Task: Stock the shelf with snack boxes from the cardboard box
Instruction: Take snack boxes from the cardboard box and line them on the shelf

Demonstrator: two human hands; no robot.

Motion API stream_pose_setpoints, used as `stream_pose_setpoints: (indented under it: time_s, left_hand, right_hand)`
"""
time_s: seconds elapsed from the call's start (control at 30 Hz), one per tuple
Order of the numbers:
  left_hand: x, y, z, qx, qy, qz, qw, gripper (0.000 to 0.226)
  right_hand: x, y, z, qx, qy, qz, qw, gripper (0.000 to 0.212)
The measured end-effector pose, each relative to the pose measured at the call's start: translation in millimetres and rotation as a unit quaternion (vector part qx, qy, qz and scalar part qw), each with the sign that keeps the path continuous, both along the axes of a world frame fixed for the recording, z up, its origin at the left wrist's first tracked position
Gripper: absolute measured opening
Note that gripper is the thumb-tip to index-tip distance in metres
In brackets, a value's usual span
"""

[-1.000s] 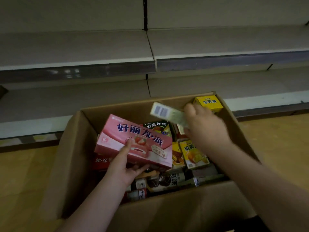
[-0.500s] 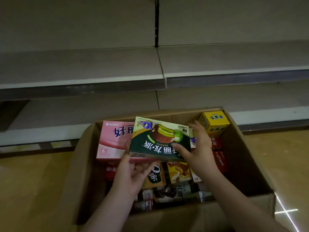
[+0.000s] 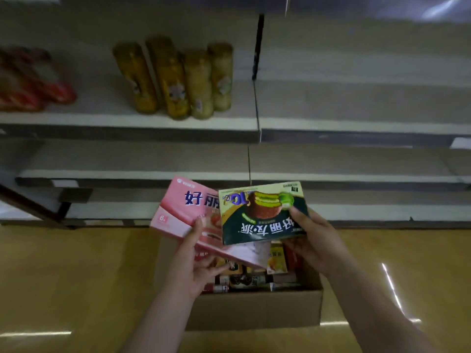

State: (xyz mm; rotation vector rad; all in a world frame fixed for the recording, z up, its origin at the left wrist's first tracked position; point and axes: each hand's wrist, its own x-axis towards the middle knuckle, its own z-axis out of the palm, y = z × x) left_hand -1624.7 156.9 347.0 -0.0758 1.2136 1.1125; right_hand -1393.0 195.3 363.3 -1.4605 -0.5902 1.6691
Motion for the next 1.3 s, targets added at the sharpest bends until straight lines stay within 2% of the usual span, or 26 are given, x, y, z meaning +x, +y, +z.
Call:
stream_pose_setpoints:
  time_s: [0.2, 0.3, 0.33, 0.43, 0.5, 0.6, 0.73, 0.87, 1.0, 1.07, 1.2, 1.3]
  left_hand:
    - [5, -19, 152, 0.059, -0.007, 0.025, 0.998, 0.062]
    - [18, -19, 227, 0.099, -0.021, 0.072, 0.992, 0.036]
    - [21, -19, 247, 0.122, -0.028, 0.083, 0.989, 0.032]
    - [28, -20, 304, 0.192, -0.036, 0.085, 0.977, 0.04]
    - [31, -21, 337, 0.229, -0.03, 0.088, 0.969, 0.038]
    - [36, -28, 383, 0.265, -0.017, 0.091, 0.96, 0.035]
    - [39, -38, 424, 0.313, -0.004, 0.089, 0.946, 0.032]
    - [33, -43, 445, 0.335, 0.038, 0.094, 0.937, 0.049]
    - [8, -48, 457, 0.346, 0.068, 0.074, 0.933, 0.028]
    - [-10, -42, 465, 0.347, 0.113, 0.074, 0.928, 0.026]
    - [-62, -6, 488, 0.379, 0.235, 0.133, 0.885, 0.042]
    - [-117, 22, 508, 0.408, 0.286, 0.173, 0.85, 0.068]
  right_hand:
    - [6, 39, 184, 0.071, -0.04, 0.081, 0.993, 0.012]
    - [-2, 46, 247, 0.082, -0.023, 0.085, 0.993, 0.021]
    - [-5, 45, 262, 0.081, -0.004, 0.065, 0.995, 0.026]
    - [-17, 48, 306, 0.085, 0.105, -0.021, 0.991, 0.032]
    - [-27, 47, 330, 0.094, 0.163, -0.039, 0.981, 0.041]
    - [-34, 45, 366, 0.115, 0.197, -0.035, 0.973, 0.052]
    - [-41, 33, 406, 0.17, 0.225, 0.0, 0.959, 0.052]
    - [-52, 23, 424, 0.188, 0.222, 0.049, 0.956, 0.059]
    - [-72, 24, 439, 0.197, 0.211, 0.078, 0.954, 0.06]
    - [-91, 26, 448, 0.202, 0.218, 0.074, 0.952, 0.063]
    - [-136, 41, 468, 0.222, 0.224, 0.064, 0.947, 0.061]
    - [-177, 60, 487, 0.242, 0.219, 0.051, 0.944, 0.058]
